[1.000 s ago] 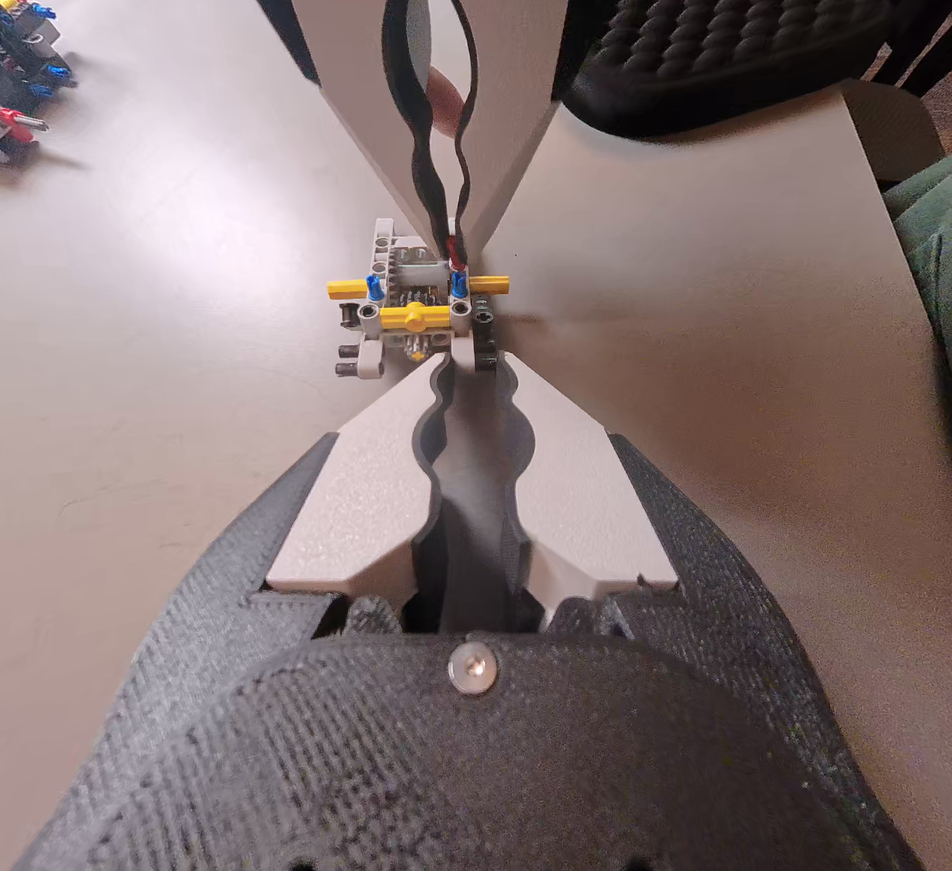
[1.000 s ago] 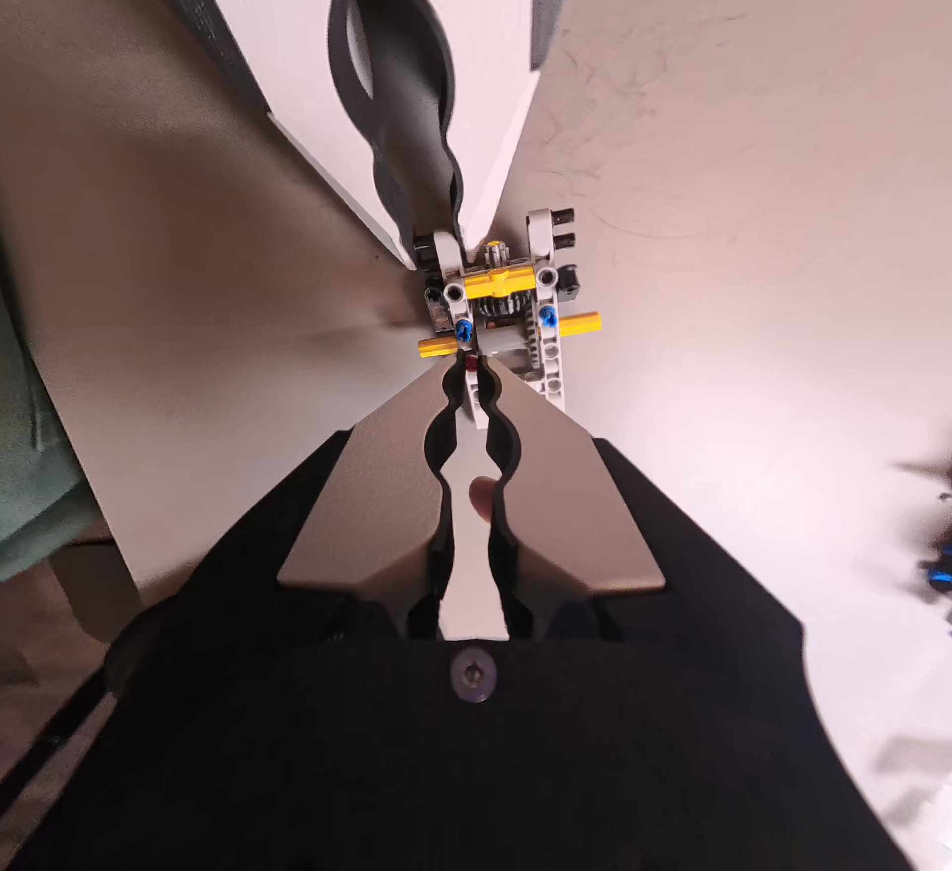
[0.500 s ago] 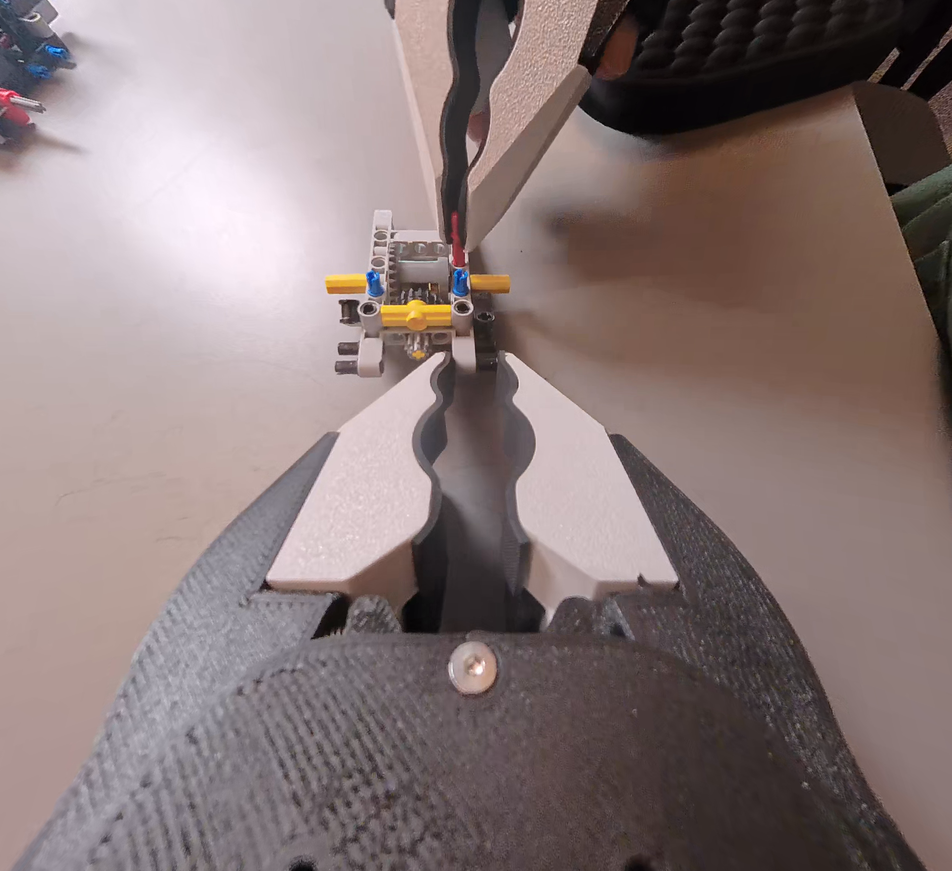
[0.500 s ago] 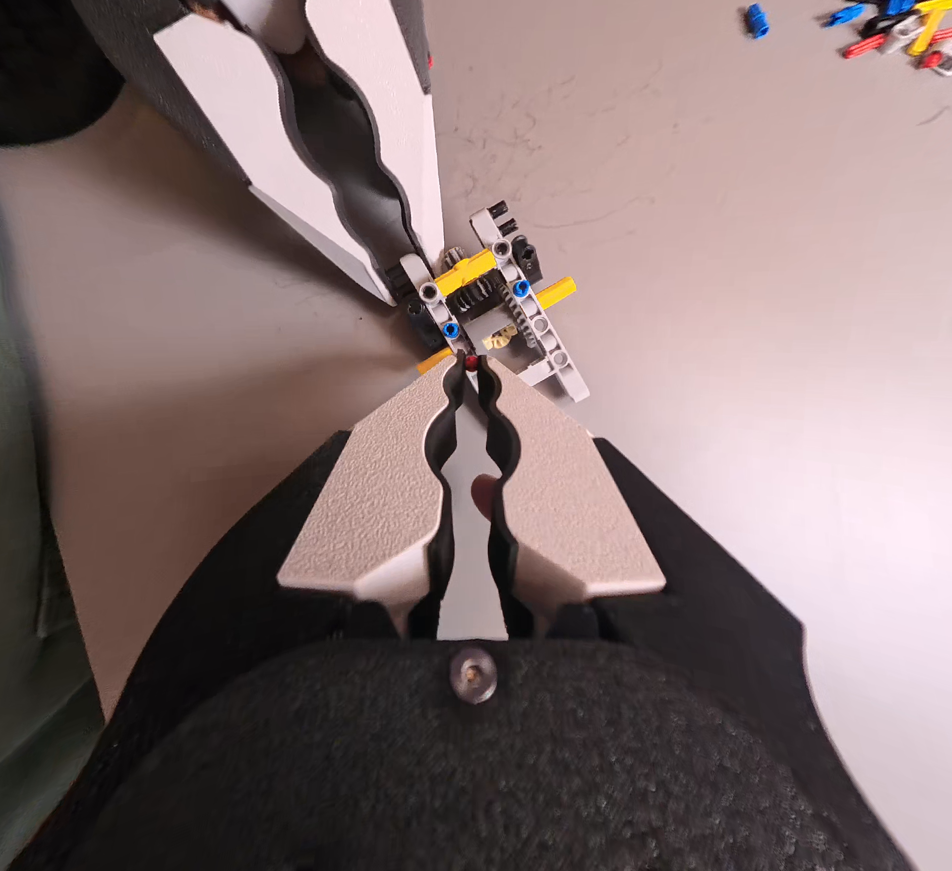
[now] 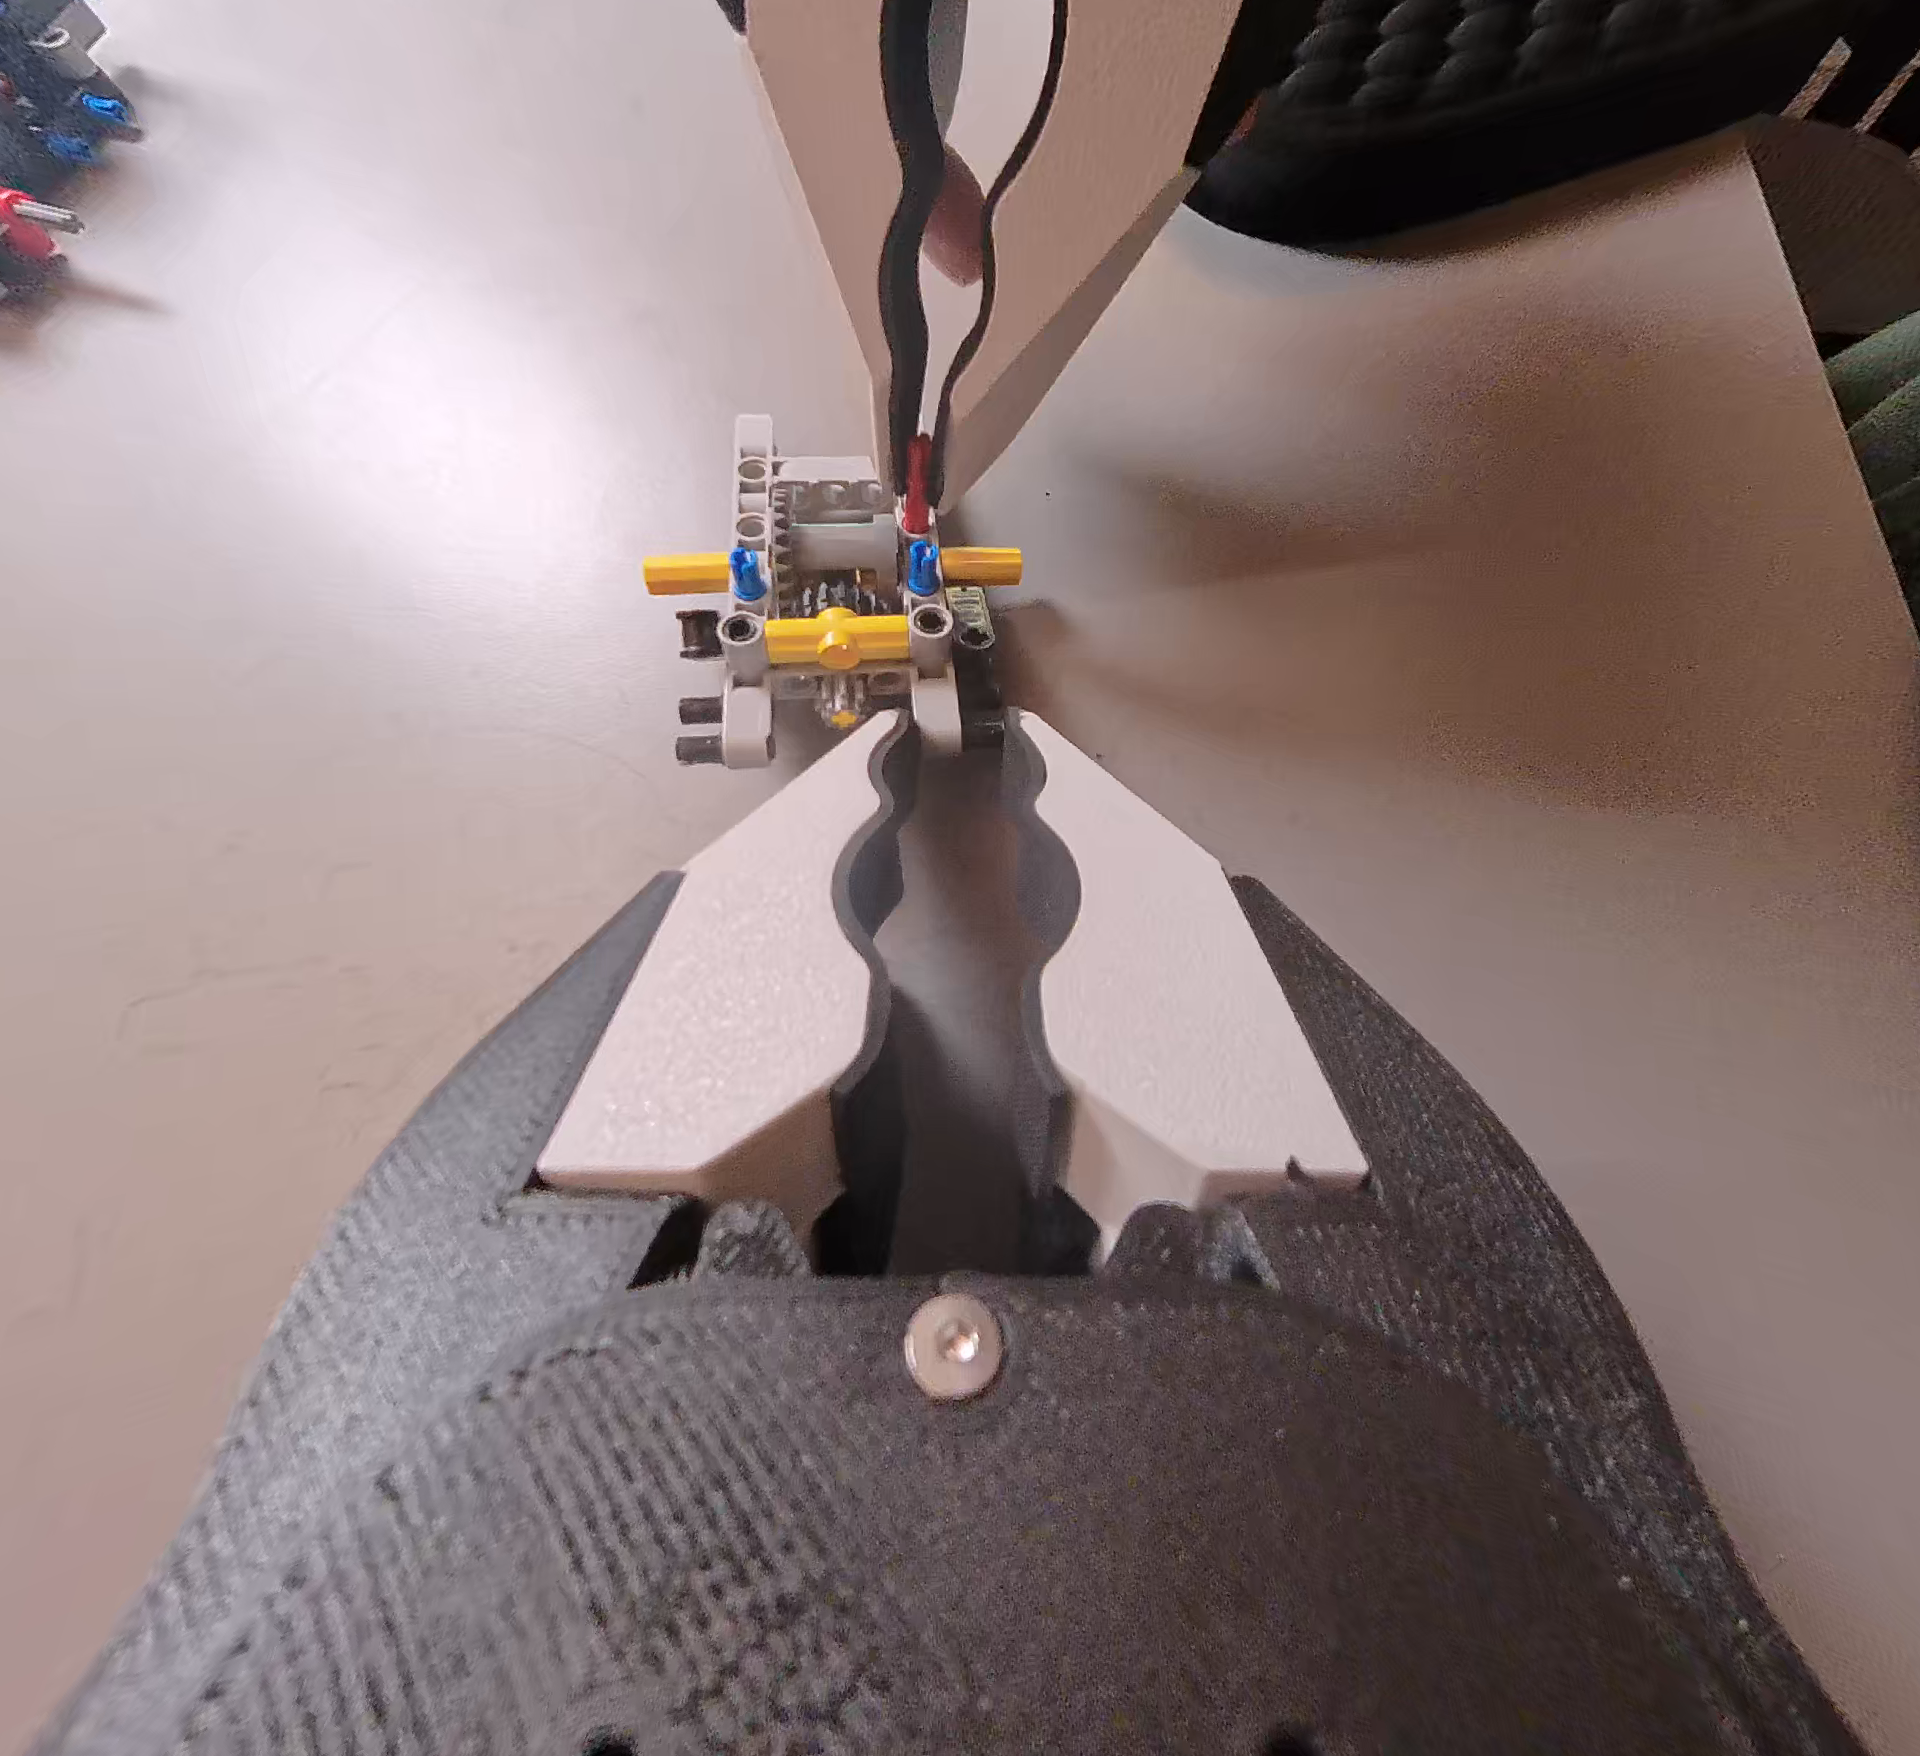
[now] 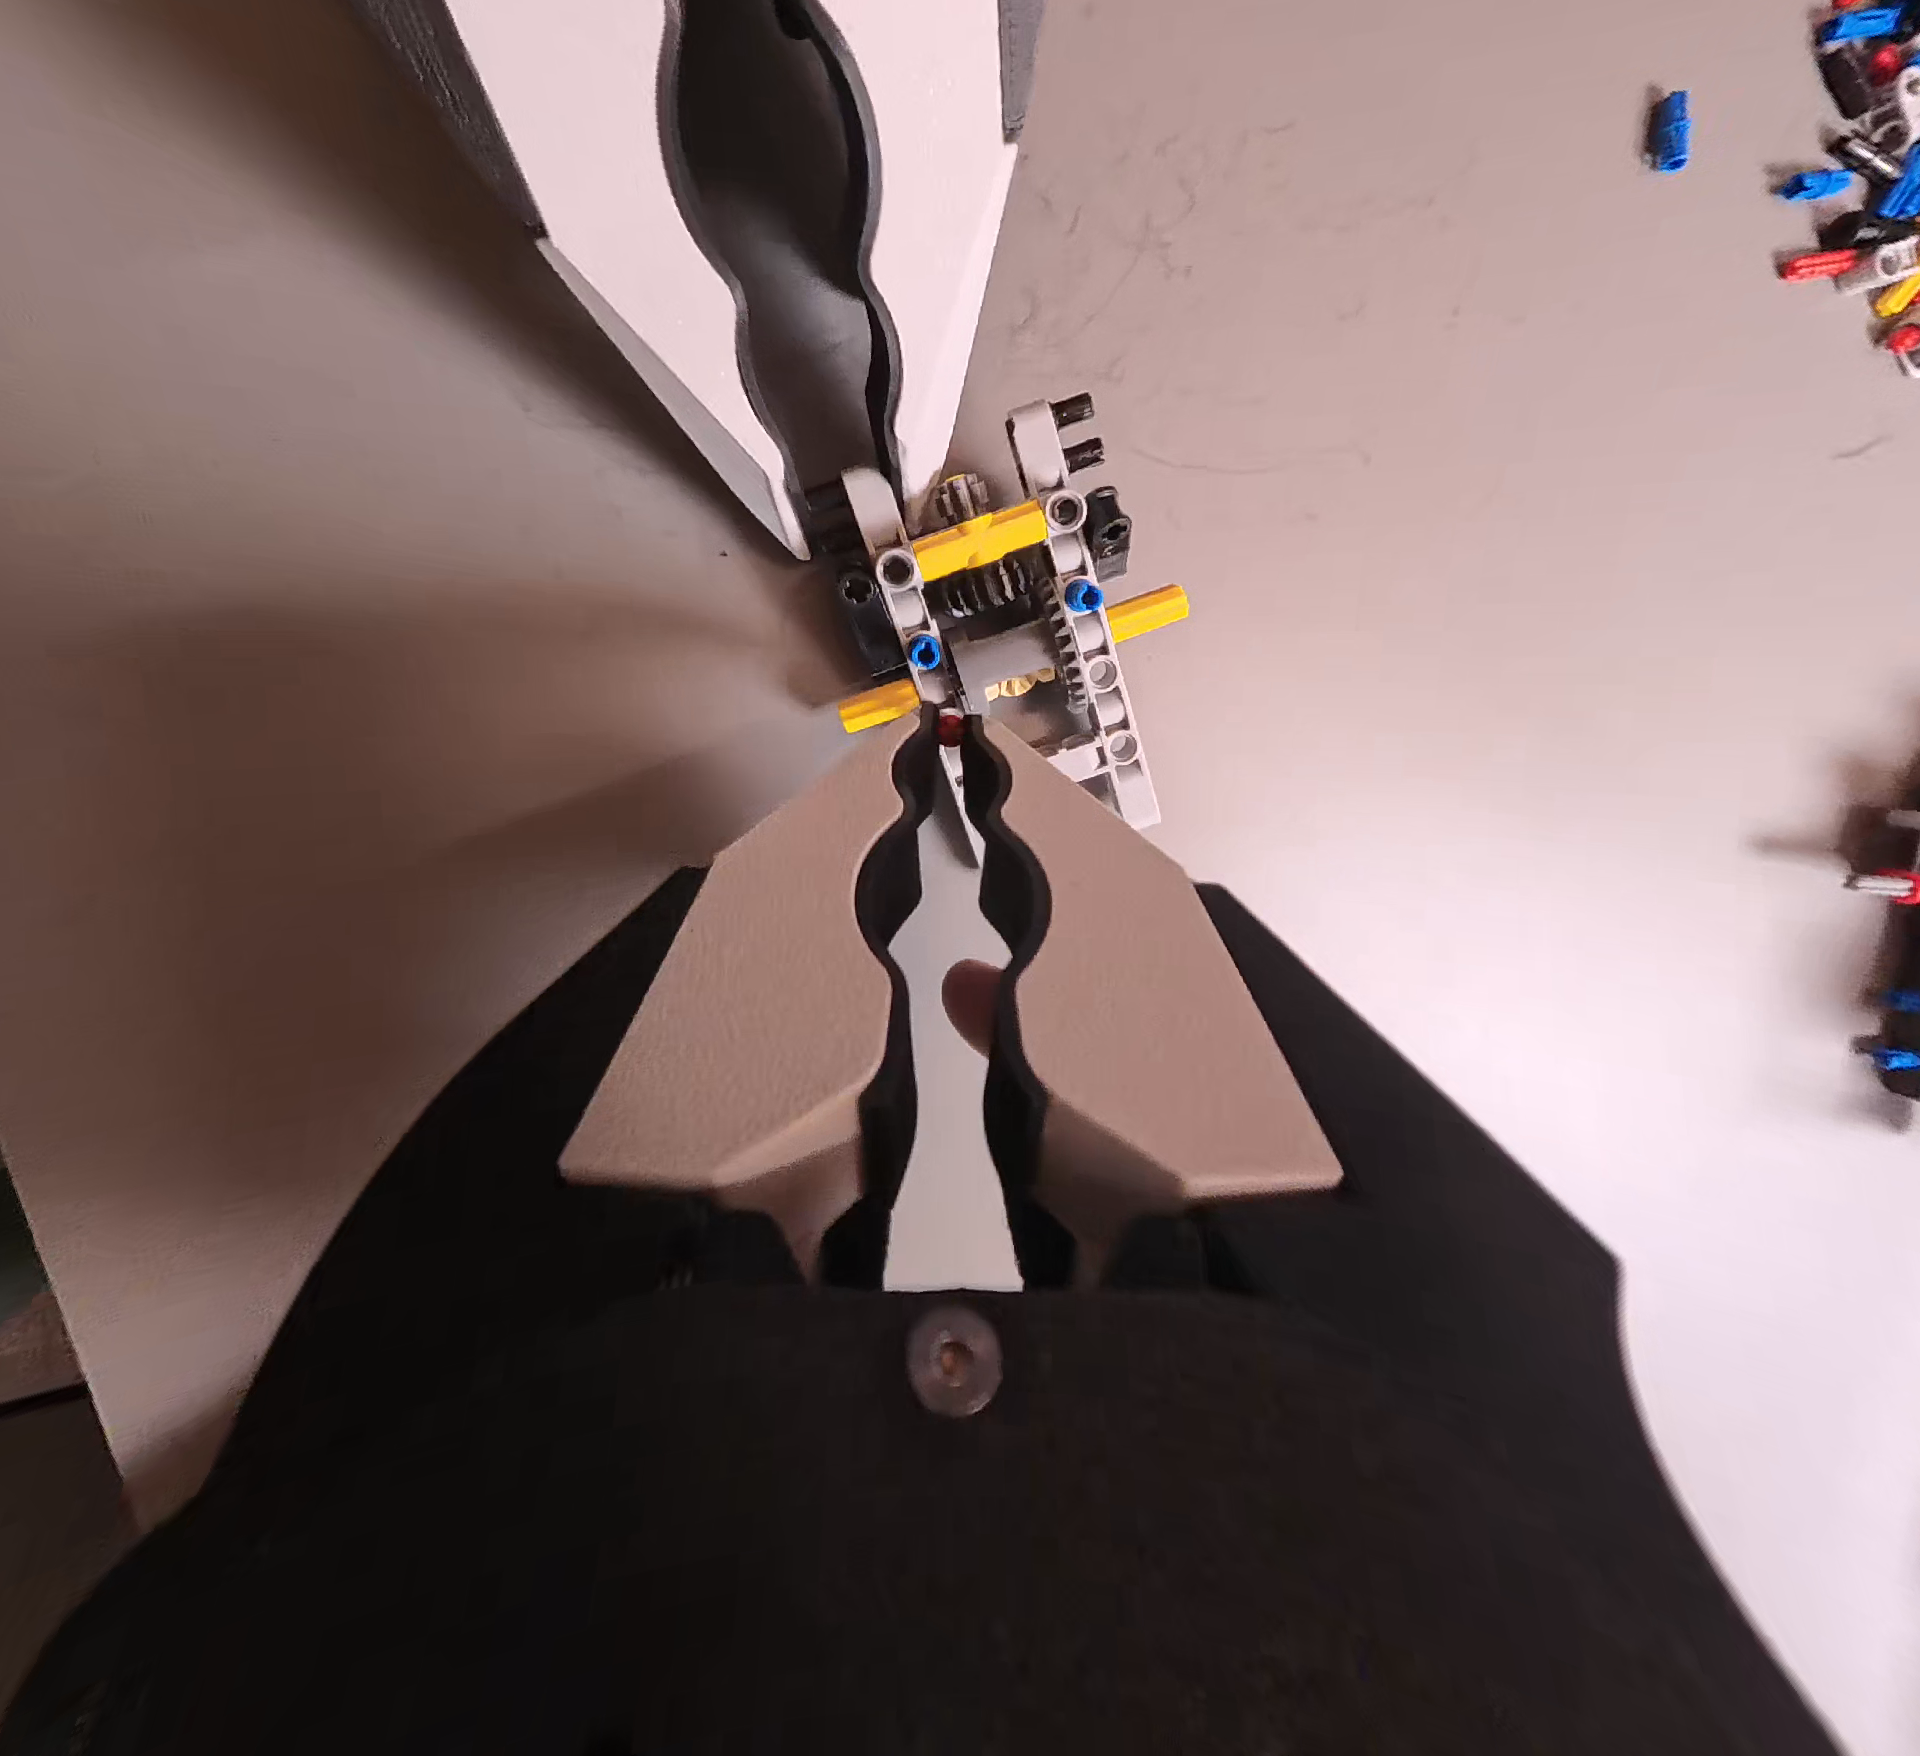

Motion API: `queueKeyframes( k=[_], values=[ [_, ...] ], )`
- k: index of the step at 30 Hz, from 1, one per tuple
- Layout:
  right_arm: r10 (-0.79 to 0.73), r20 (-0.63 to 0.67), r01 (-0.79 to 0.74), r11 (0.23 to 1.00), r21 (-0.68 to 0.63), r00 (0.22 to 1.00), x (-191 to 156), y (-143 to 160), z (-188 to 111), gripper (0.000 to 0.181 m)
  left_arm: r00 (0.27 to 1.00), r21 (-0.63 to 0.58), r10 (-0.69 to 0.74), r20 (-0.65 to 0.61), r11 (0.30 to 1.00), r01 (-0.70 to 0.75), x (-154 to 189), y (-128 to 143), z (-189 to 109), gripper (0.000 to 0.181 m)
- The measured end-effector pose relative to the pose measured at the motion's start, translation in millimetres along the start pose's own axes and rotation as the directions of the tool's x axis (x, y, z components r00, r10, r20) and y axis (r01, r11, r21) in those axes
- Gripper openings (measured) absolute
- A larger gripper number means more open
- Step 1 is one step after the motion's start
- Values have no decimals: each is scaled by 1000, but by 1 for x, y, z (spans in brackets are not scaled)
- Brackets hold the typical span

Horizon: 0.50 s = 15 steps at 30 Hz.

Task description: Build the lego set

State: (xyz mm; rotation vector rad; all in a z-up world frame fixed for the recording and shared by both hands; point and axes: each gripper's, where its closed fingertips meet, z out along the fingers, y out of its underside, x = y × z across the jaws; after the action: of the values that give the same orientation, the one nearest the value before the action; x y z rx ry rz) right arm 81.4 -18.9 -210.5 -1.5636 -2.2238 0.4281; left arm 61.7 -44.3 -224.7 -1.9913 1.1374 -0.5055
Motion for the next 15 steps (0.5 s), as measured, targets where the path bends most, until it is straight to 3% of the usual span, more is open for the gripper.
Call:
queueKeyframes(
  k=[6,11,15],
  values=[
    [63,7,-64,996,55,998,-1,1,0,3,1000,-6,-3,0,1000,3,0,1,0,14],
    [106,-80,-97,990,106,991,-1,3,-1,3,1000,-8,1,4,1000,-1,0,1,0,14],
    [45,-153,-33,996,81,987,1,3,0,3,1000,-8,7,11,1000,-7,0,1,0,14]
  ],
)
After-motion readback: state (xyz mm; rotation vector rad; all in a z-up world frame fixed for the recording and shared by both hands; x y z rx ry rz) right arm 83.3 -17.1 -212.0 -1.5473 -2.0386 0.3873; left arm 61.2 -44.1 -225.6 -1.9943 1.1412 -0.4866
